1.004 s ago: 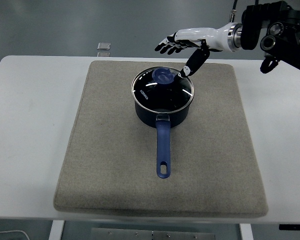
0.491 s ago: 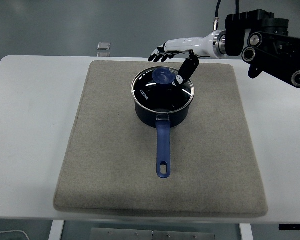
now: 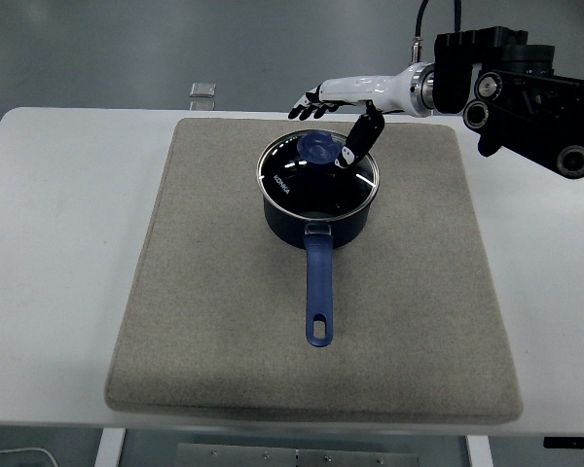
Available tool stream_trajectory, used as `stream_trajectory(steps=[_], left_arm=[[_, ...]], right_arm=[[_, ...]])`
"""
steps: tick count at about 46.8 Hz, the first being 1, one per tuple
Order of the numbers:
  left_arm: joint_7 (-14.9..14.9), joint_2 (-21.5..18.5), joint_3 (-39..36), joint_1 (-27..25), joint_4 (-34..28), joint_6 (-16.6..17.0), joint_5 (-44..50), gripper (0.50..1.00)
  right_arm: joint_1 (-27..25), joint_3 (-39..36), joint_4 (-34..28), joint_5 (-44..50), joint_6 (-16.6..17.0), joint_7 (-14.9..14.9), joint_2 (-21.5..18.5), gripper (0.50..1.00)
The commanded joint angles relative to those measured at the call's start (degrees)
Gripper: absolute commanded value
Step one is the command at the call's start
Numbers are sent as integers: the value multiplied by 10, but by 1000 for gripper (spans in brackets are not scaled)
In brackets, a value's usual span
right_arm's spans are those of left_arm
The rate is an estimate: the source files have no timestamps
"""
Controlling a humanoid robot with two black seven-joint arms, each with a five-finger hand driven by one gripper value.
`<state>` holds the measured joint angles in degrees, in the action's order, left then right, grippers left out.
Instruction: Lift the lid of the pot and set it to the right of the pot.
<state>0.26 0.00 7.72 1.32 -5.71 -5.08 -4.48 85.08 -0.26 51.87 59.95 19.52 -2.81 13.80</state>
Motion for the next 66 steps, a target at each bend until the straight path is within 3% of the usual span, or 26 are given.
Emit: stream_trajectory(steps=[1,15,26,51,66], left_arm=[[0,0,0,0,0,0,0,1000],[0,0,0,0,0,0,0,1000],[0,0,0,0,0,1,0,1000],[0,0,-1,0,0,0,0,1000],[0,0,0,0,0,1,0,1000]], right_arm=[[1,0,1,5,0,-1,-2,913],[3,15,0,25,0,-1,-8,901],[4,16,1,25,1,-2,-8,809],[6,16,1,25,2,-2,-9,803],[6,16,2,25,3,-3,-9,766]])
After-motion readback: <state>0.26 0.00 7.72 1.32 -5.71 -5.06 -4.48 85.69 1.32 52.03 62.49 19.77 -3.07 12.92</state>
